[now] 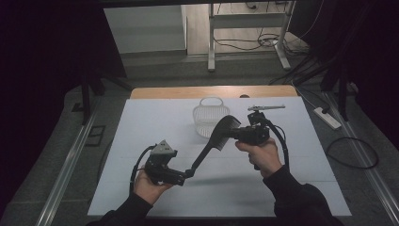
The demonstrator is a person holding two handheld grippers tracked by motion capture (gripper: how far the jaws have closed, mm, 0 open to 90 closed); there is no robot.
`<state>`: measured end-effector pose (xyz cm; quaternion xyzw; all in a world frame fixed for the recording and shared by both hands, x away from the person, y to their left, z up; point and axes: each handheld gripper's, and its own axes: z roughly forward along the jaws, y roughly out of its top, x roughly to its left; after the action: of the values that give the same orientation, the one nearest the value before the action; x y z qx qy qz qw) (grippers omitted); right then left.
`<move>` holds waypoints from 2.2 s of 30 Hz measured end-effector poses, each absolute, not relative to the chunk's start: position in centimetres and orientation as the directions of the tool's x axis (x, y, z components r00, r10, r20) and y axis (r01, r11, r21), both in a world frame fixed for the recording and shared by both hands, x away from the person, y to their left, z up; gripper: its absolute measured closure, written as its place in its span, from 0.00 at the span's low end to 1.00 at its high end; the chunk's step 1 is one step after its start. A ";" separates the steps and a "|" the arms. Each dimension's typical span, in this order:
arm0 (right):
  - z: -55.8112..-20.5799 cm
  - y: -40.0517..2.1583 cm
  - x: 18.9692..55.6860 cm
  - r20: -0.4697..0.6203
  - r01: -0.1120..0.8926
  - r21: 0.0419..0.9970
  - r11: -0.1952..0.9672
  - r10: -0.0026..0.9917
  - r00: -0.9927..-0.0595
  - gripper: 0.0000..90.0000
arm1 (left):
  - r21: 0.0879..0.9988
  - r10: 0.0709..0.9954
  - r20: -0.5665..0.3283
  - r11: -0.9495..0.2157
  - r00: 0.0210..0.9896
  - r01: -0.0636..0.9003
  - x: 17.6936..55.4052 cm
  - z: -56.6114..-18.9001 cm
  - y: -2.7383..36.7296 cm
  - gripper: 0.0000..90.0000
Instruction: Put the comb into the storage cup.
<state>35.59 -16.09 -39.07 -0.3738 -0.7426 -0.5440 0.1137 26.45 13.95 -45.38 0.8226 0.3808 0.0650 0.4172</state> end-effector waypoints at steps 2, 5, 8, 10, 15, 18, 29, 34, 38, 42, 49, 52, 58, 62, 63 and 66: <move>-38.9 -16.2 35.6 0.574 0.677 0.725 0.127 0.433 -0.695 0.95 | 0.728 0.690 -0.197 -0.373 0.696 0.575 26.3 -45.4 14.1 0.01; -38.7 -16.4 35.6 0.568 0.673 0.729 0.122 0.439 -0.696 0.95 | 0.728 0.696 -0.195 -0.369 0.691 0.577 26.0 -45.3 14.7 0.00; -38.5 -16.5 35.7 0.565 0.670 0.733 0.118 0.443 -0.696 0.95 | 0.739 0.702 -0.211 -0.341 0.680 0.581 25.7 -45.1 15.5 0.00; -38.4 -16.6 35.8 0.563 0.668 0.735 0.116 0.446 -0.696 0.95 | 0.746 0.706 -0.221 -0.322 0.673 0.583 25.5 -45.1 16.1 0.00; -38.1 -16.9 35.9 0.554 0.661 0.742 0.110 0.454 -0.698 0.95 | 0.755 0.708 -0.237 -0.297 0.665 0.585 25.0 -45.3 17.5 0.00; -38.0 -17.1 36.1 0.551 0.658 0.746 0.103 0.460 -0.697 0.95 | 0.762 0.715 -0.223 -0.296 0.663 0.576 24.6 -45.4 18.3 0.00; -37.6 -17.4 36.7 0.533 0.645 0.759 0.090 0.482 -0.695 0.95 | 0.775 0.710 -0.226 -0.284 0.666 0.565 23.4 -45.8 20.1 0.00; -37.2 -17.6 37.0 0.524 0.634 0.769 0.079 0.491 -0.696 0.95 | 0.770 0.721 -0.227 -0.279 0.655 0.574 22.8 -46.0 20.7 0.00; -36.9 -17.8 37.2 0.517 0.627 0.775 0.075 0.496 -0.698 0.95 | 0.767 0.728 -0.231 -0.271 0.645 0.581 22.3 -46.2 21.2 0.00; -36.7 -17.8 37.3 0.511 0.623 0.779 0.073 0.502 -0.698 0.95 | 0.760 0.734 -0.213 -0.290 0.645 0.582 21.8 -46.3 21.3 0.00; -36.4 -18.0 37.6 0.508 0.617 0.785 0.058 0.512 -0.693 0.95 | 0.754 0.748 -0.199 -0.296 0.634 0.586 21.0 -46.3 21.8 0.00; -36.3 -18.1 37.6 0.507 0.615 0.787 0.053 0.513 -0.693 0.95 | 0.754 0.751 -0.202 -0.290 0.628 0.589 20.7 -46.3 22.1 0.00; -36.1 -18.1 37.8 0.501 0.611 0.790 0.053 0.518 -0.693 0.95 | 0.754 0.764 -0.192 -0.287 0.616 0.591 20.1 -46.3 22.6 0.00; -36.0 -18.3 37.9 0.500 0.608 0.792 0.047 0.522 -0.691 0.95 | 0.756 0.775 -0.178 -0.286 0.606 0.588 19.6 -46.3 23.0 0.00; -36.0 -18.3 38.0 0.500 0.609 0.792 0.046 0.525 -0.689 0.95 | 0.756 0.780 -0.172 -0.287 0.602 0.588 19.5 -46.3 23.1 0.00; -35.8 -18.4 38.1 0.496 0.606 0.794 0.043 0.529 -0.688 0.95 | 0.756 0.786 -0.162 -0.290 0.597 0.587 19.2 -46.3 23.3 0.00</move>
<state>38.09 -18.45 -35.79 -0.3935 -0.7214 -0.5689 0.0338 19.22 23.26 -46.28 0.7938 0.4323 0.1213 0.4102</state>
